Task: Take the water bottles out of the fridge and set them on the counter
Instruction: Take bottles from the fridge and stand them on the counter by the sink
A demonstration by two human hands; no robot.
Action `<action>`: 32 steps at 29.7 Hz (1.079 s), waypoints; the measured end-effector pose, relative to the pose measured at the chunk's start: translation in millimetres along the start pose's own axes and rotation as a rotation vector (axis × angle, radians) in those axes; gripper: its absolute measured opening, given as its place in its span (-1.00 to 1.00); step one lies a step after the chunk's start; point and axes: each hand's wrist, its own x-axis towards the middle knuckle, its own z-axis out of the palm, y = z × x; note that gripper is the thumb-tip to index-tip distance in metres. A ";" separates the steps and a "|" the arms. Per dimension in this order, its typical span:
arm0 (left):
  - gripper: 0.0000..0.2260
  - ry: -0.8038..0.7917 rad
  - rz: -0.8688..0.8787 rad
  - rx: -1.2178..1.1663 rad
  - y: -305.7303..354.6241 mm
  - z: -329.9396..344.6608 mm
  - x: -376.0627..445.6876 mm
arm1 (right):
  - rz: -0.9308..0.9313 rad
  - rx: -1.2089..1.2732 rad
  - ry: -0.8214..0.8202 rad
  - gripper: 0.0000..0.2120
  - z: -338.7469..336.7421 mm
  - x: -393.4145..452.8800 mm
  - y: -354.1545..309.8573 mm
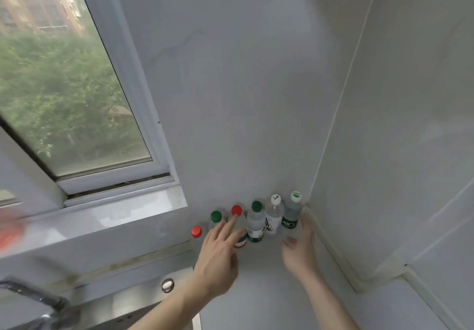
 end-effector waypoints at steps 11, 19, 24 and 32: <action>-0.51 0.006 -0.156 -0.190 8.2 -34.0 -144.4 | 0.008 -0.026 -0.299 -0.49 -13.7 -148.5 -4.8; -0.54 -0.124 -0.036 -0.237 29.5 -40.4 -169.9 | 0.053 -0.118 -0.238 -0.52 -51.0 -220.8 2.7; -0.54 -0.189 0.126 -0.236 52.7 -35.0 -171.4 | 0.114 -0.184 -0.108 -0.51 -77.9 -277.8 14.1; -0.55 -0.320 0.432 -0.282 81.2 -22.5 -197.8 | 0.189 -0.196 0.158 -0.50 -91.2 -380.4 17.3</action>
